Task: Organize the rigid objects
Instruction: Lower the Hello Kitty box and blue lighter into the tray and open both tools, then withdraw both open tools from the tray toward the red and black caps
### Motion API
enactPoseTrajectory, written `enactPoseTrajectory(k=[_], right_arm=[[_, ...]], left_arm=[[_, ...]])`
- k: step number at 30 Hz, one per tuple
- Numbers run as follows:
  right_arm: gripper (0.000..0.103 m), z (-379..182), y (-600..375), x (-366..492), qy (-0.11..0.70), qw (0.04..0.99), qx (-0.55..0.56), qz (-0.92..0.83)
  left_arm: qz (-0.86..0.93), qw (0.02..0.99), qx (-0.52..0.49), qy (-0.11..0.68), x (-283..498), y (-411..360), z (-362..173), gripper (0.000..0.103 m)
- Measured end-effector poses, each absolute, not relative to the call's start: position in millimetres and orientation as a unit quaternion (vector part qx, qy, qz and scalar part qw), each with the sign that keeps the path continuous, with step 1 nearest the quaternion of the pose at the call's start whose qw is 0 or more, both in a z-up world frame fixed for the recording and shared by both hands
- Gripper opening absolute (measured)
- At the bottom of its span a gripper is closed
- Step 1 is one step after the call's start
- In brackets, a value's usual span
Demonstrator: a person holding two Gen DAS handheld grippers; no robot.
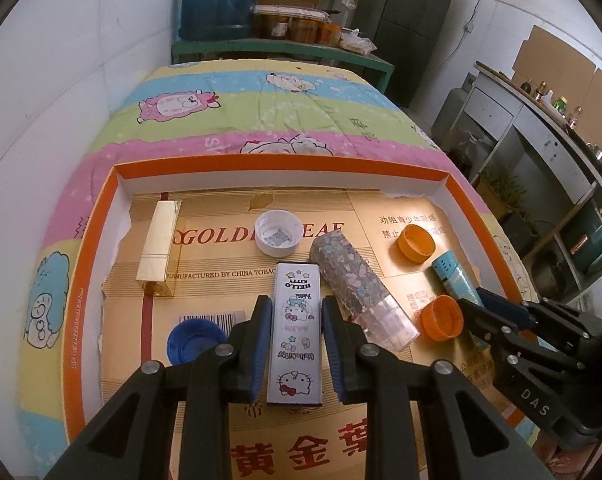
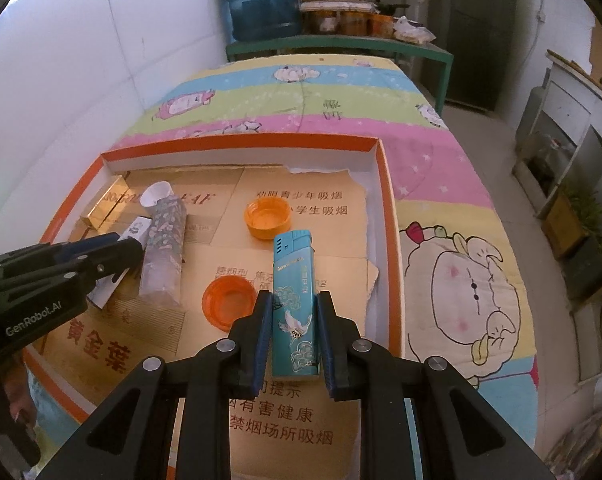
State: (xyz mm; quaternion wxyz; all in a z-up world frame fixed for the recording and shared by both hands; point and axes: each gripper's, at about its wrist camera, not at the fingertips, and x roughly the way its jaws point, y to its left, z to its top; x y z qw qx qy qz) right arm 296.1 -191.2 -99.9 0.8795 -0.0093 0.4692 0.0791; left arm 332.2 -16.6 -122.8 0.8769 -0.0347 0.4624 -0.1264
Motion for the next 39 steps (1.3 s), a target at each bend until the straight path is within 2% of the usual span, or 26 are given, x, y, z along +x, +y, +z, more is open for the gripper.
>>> enactPoseTrajectory(k=[5,9,13,25,39], right_arm=[[0.024,-102,-190,297,0.466,0.882,-0.017,0.076],[0.037,-101,-188,295,0.459,0.885,-0.025,0.07],[0.042,-94,-189,289,0.442,0.894,-0.029,0.066],[0.042,-71,-198,245,0.421,0.905,0.012,0.061],[0.042,-49,-181,199,0.408,0.911,0.008,0.064]], left_arm=[[-0.13,0.878,-0.029,0.459,330,-16,-121,0.026],[-0.125,0.887,-0.041,0.442,325,-8,-113,0.032],[-0.126,0.895,-0.043,0.426,315,-4,-102,0.038],[-0.132,0.896,-0.068,0.418,262,20,-86,0.039],[-0.12,0.908,-0.067,0.395,213,35,-72,0.039]])
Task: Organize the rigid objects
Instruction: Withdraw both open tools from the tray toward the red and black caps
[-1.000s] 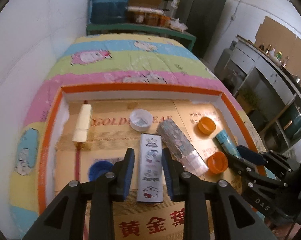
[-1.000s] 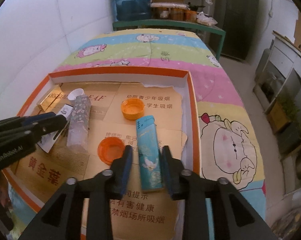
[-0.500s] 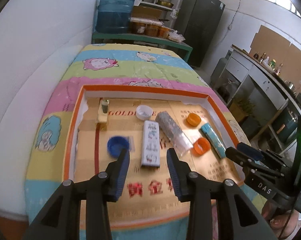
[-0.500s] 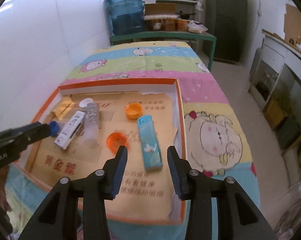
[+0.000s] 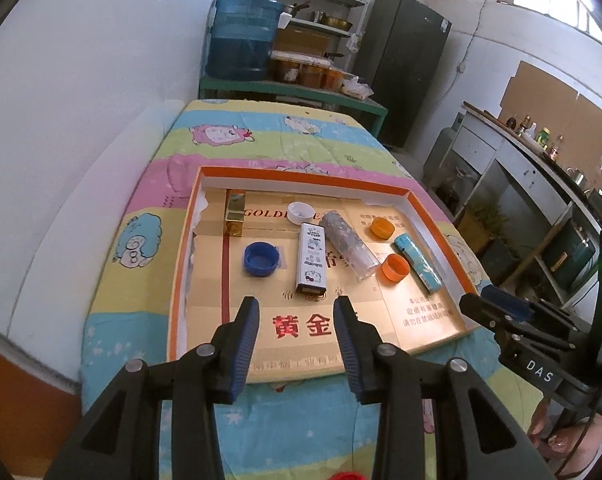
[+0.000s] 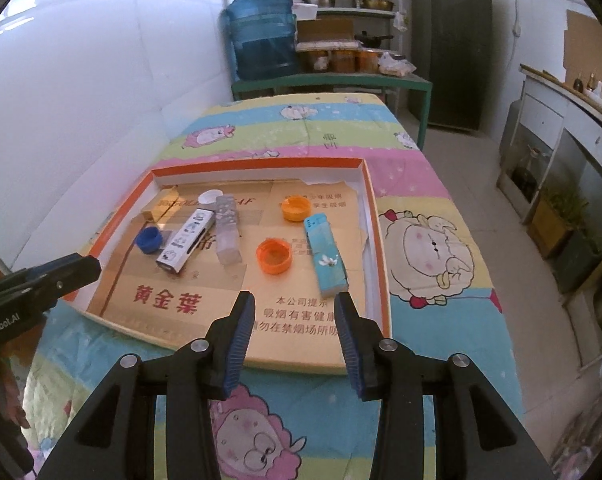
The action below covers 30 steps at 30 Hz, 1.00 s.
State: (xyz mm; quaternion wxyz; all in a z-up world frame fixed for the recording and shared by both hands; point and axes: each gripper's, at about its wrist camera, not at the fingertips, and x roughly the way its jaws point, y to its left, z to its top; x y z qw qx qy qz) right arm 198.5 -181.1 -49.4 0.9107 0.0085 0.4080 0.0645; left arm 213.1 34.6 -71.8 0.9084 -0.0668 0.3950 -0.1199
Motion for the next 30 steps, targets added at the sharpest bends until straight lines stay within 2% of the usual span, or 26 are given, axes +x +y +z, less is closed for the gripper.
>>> enactPoseTrajectory(k=[3,5,6,7,30], right_arm=[[0.043,-45,-179,189,0.407,0.911,0.009,0.07],[0.051,-45,-178,183,0.409,0.91,0.008,0.073],[0.061,-46,-177,180,0.411,0.908,0.007,0.076],[0.063,-47,-176,178,0.414,0.907,0.008,0.08],[0.063,-53,-160,133,0.421,0.901,0.018,0.105]], left_arm=[[-0.115,0.912,-0.058,0.39,204,36,-71,0.041],[-0.112,0.913,-0.055,0.389,198,37,-71,0.047],[-0.111,0.913,-0.054,0.389,195,37,-72,0.051],[-0.11,0.913,-0.052,0.389,193,38,-73,0.051],[-0.099,0.919,-0.029,0.381,138,33,-79,0.051]])
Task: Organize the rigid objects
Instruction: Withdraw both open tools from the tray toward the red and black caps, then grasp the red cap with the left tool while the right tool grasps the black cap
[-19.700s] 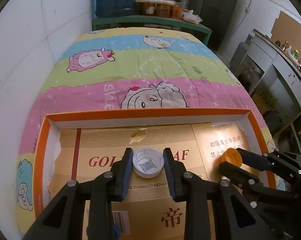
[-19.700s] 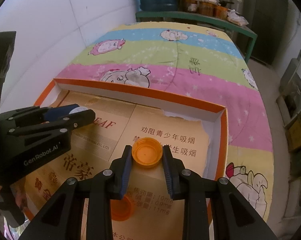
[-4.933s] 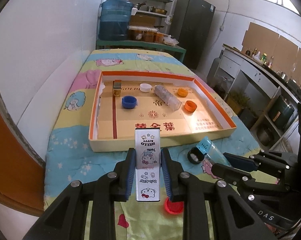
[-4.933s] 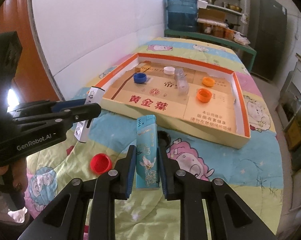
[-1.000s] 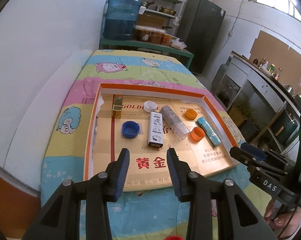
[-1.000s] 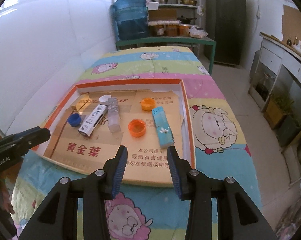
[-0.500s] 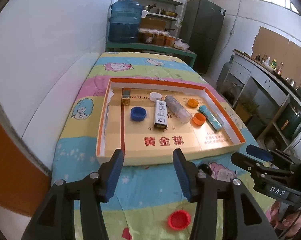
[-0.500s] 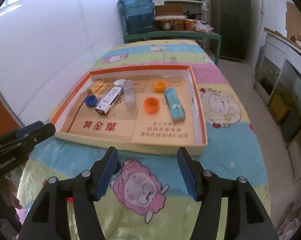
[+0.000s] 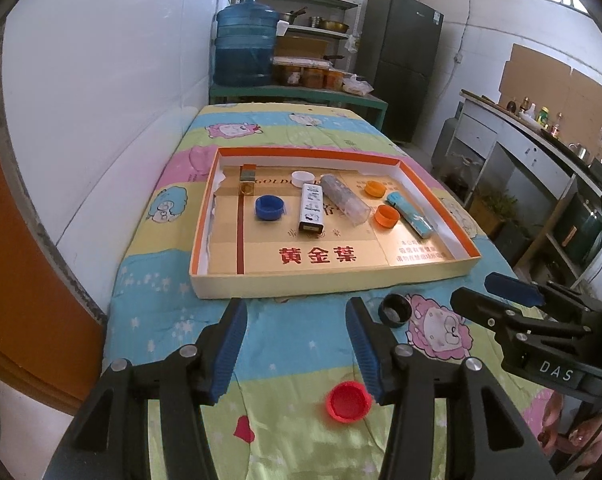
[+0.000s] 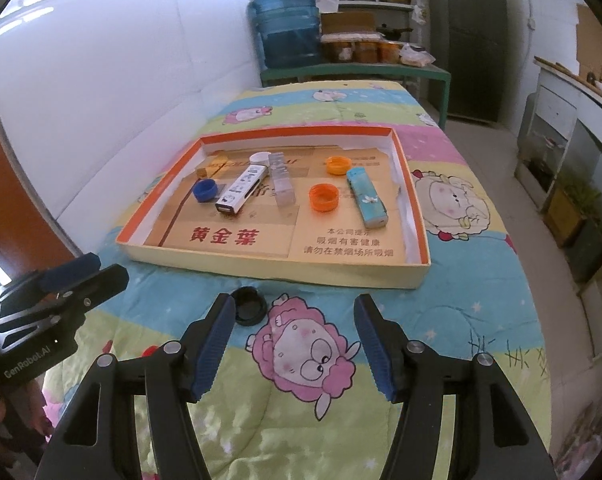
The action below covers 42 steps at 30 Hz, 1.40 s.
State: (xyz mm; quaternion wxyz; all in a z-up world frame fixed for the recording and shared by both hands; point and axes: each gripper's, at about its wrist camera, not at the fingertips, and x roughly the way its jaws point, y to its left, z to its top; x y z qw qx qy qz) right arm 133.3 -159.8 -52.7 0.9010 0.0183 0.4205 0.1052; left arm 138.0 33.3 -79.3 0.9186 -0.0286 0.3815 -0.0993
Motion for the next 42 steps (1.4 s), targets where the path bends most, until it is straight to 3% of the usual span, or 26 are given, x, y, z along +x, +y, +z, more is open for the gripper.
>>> enactPoseTrajectory(k=[38,41,42], right_arm=[[0.063,-77,-159,125,0.452,0.887,0.023,0.091],[0.063,-81,-156,128,0.455,0.885,0.02,0.094],[0.063,-82,-155,128,0.456,0.885,0.019,0.096]], left_arm=[[-0.154,0.893,0.011,0.423,113,1,-134,0.051],[-0.15,0.894,0.007,0.421,113,2,-134,0.048],[-0.143,0.896,0.006,0.42,113,3,-134,0.041]])
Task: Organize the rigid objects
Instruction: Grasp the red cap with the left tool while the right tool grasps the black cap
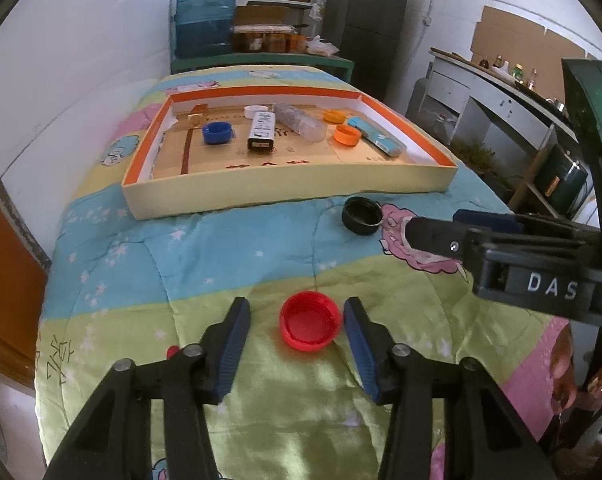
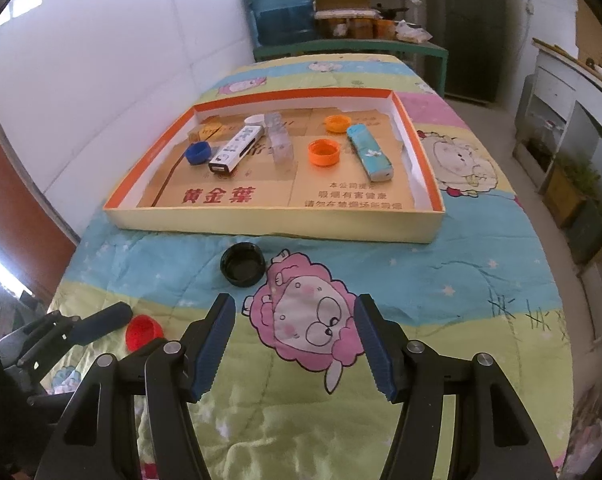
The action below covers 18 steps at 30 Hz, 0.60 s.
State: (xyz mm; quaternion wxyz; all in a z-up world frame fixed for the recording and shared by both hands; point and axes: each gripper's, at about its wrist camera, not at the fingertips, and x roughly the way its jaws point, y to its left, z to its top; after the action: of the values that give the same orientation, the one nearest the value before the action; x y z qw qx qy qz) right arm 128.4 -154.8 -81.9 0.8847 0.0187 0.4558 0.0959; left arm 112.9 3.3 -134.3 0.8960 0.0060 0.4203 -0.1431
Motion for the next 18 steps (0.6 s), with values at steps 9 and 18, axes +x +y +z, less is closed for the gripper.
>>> enactPoseTrajectory(k=[9,18], right_arm=[[0.063,-89,-136,141,0.458,0.882,-0.012,0.108],[0.063,-99,-116,160,0.457,0.88,-0.052,0.118]], left_arm=[[-0.132,0.899,-0.012,0.418,114,14,-132,0.031],[-0.119,0.904,-0.024,0.41,114,28,-123,0.031]])
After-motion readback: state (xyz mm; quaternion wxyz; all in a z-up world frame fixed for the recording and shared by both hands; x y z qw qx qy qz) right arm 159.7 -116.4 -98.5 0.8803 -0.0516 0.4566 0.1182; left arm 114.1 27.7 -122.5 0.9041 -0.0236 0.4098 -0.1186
